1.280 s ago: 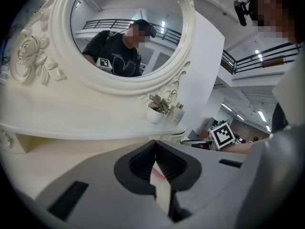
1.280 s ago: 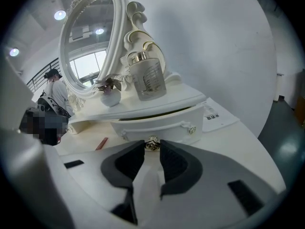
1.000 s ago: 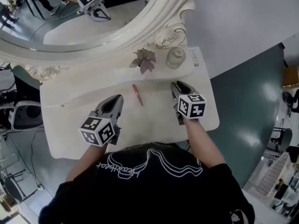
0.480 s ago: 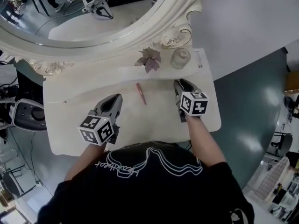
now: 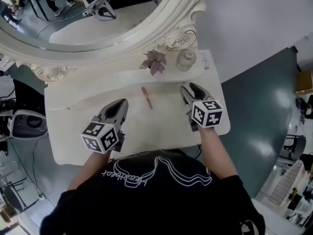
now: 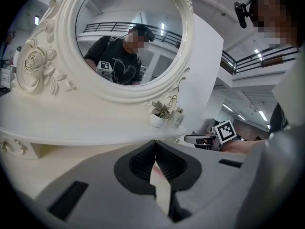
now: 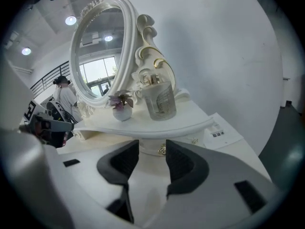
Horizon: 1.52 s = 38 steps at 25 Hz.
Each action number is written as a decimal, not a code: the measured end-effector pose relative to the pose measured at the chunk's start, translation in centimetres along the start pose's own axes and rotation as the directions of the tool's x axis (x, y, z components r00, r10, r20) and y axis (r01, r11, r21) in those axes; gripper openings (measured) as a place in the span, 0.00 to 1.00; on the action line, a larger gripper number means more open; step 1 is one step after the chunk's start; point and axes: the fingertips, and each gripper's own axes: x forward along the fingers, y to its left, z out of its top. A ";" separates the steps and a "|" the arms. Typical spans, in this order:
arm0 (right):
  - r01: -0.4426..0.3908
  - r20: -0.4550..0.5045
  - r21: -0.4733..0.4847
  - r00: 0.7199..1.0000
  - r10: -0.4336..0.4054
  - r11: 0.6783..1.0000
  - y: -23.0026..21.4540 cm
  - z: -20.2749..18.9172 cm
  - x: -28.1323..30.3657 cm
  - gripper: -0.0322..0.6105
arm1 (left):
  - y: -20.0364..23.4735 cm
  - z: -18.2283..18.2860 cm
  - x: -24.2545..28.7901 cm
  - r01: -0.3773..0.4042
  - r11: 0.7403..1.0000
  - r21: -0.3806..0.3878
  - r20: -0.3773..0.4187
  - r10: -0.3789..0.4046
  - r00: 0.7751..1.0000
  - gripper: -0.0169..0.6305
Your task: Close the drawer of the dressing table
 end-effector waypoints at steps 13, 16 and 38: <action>-0.153 0.208 -0.031 0.966 0.156 0.988 8.8 5.5 -8.6 0.07 | -4.0 2.8 -1.8 0.160 0.986 0.041 0.024 -0.161 0.987 0.03; -0.199 0.248 -0.046 0.947 0.204 0.979 11.0 6.5 -10.3 0.05 | -5.4 3.7 -2.7 0.212 0.976 0.055 0.034 -0.214 0.976 0.03; -0.267 0.309 -0.056 0.911 0.271 0.962 16.5 5.0 -13.7 0.05 | -9.9 4.2 -4.8 0.374 0.917 0.142 0.023 -0.381 0.924 0.03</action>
